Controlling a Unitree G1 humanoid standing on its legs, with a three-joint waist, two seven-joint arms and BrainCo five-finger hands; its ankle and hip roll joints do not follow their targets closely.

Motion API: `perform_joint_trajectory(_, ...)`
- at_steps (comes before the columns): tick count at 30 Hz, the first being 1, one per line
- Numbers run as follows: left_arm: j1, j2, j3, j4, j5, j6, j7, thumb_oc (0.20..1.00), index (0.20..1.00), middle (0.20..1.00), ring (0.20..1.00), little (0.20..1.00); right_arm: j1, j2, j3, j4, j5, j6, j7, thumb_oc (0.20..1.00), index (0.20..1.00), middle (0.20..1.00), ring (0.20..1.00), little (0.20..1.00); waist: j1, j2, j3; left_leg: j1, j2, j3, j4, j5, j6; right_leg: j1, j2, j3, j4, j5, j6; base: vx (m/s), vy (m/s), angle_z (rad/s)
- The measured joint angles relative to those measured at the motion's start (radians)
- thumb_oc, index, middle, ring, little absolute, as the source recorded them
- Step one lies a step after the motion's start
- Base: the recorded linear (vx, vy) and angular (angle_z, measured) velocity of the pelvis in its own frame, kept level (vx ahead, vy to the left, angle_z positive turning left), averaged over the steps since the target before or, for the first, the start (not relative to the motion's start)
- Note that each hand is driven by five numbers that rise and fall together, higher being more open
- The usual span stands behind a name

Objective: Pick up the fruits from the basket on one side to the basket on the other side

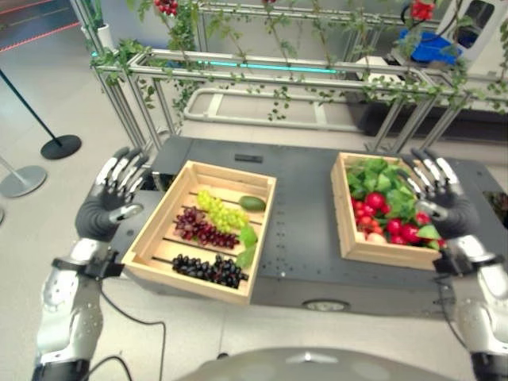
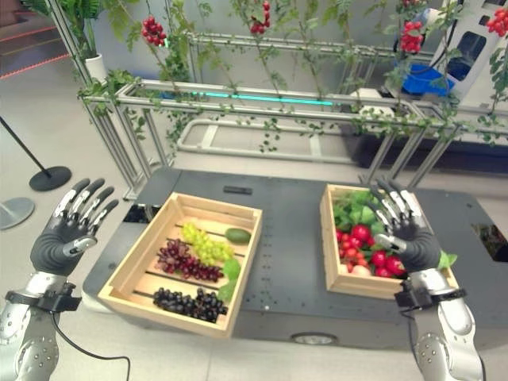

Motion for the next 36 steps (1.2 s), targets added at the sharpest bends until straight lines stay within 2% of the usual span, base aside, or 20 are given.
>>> perform_joint_trajectory(5,0.018,-0.030,0.001,0.256,0.142,-0.021,0.134,1.000,1.000,1.000,1.000,1.000,0.028,0.011,-0.011,0.287,-0.089,-0.013,-0.105,1.000,1.000,1.000,1.000,1.000,-0.005,0.001,-0.005,-0.002,0.000,0.000,-0.002,0.000,0.000,-0.002,-0.001,0.000,-0.001,0.000,0.000,-0.01,0.001,0.00)
perform_joint_trajectory(11,0.053,-0.077,-0.016,0.507,0.259,-0.026,0.219,1.000,1.000,1.000,1.000,1.000,0.078,0.031,-0.002,0.495,-0.181,-0.026,-0.171,1.000,1.000,1.000,1.000,1.000,-0.018,0.012,0.008,-0.002,0.000,0.001,-0.004,0.000,0.000,-0.002,-0.001,0.000,-0.002,-0.002,0.003,-0.01,0.000,0.00)
perform_joint_trajectory(13,0.044,-0.071,-0.071,0.672,0.319,-0.044,0.246,1.000,1.000,1.000,1.000,1.000,0.087,0.030,0.033,0.644,-0.204,-0.039,-0.190,1.000,1.000,1.000,1.000,1.000,-0.019,0.012,0.011,0.000,0.002,0.003,-0.004,0.000,0.000,-0.002,0.000,0.001,-0.002,0.000,0.001,-0.07,-0.001,-0.03)
perform_joint_trajectory(14,-0.001,-0.073,-0.113,0.819,0.372,-0.032,0.270,1.000,1.000,1.000,1.000,1.000,0.053,0.024,0.088,0.795,-0.233,-0.034,-0.207,1.000,1.000,1.000,1.000,1.000,-0.019,0.008,0.009,0.000,0.003,0.004,-0.002,0.000,0.000,-0.002,0.002,0.001,-0.001,-0.001,0.001,-0.04,-0.002,-0.02)
perform_joint_trajectory(18,0.023,-0.111,-0.149,0.946,0.436,-0.013,0.305,1.000,1.000,1.000,1.000,1.000,0.093,0.062,0.164,0.906,-0.289,-0.019,-0.220,1.000,1.000,1.000,1.000,1.000,-0.021,0.011,0.038,-0.001,0.005,0.012,-0.004,0.000,-0.002,-0.006,0.001,0.002,-0.005,-0.003,0.003,-0.02,-0.001,-0.03)
perform_joint_trajectory(19,-0.007,-0.110,-0.163,1.036,0.455,-0.033,0.323,1.000,1.000,1.000,1.000,1.000,0.072,0.056,0.193,0.981,-0.295,-0.037,-0.228,1.000,1.000,1.000,1.000,1.000,-0.019,0.010,0.038,0.001,0.005,0.013,-0.004,0.000,-0.001,-0.004,0.001,0.002,-0.005,-0.003,0.003,0.00,0.000,0.00)
perform_joint_trajectory(20,-0.039,-0.120,-0.165,1.143,0.487,-0.003,0.348,1.000,1.000,1.000,1.000,1.000,0.044,0.067,0.226,1.073,-0.325,-0.017,-0.238,1.000,1.000,1.000,1.000,1.000,-0.020,0.008,0.033,0.001,0.005,0.014,-0.002,-0.001,-0.002,-0.004,0.002,0.002,-0.005,-0.004,0.003,0.00,0.000,0.00)
perform_joint_trajectory(22,-0.053,-0.146,-0.167,1.233,0.509,0.018,0.372,1.000,1.000,1.000,1.000,1.000,0.028,0.100,0.255,1.175,-0.345,-0.003,-0.251,1.000,1.000,1.000,1.000,1.000,-0.021,0.006,0.034,0.001,0.005,0.017,-0.004,-0.001,-0.002,-0.005,0.001,0.003,-0.005,-0.004,0.002,0.00,0.000,0.00)
perform_joint_trajectory(27,-0.038,-0.178,-0.203,1.297,0.526,0.075,0.390,1.000,1.000,1.000,1.000,1.000,0.019,0.135,0.263,1.319,-0.387,0.042,-0.274,1.000,1.000,1.000,1.000,1.000,-0.018,0.010,0.035,0.002,0.005,0.023,-0.004,-0.002,-0.002,-0.005,0.001,0.010,-0.005,-0.004,0.002,0.00,0.001,-0.01)
perform_joint_trajectory(36,-0.063,-0.182,-0.226,1.299,0.525,0.113,0.380,1.000,1.000,1.000,1.000,1.000,-0.002,0.137,0.264,1.335,-0.410,0.071,-0.298,1.000,1.000,1.000,1.000,1.000,-0.019,0.014,0.034,0.003,0.009,0.021,-0.004,-0.002,-0.003,-0.004,0.004,0.011,-0.005,-0.001,-0.003,0.00,0.000,0.00)
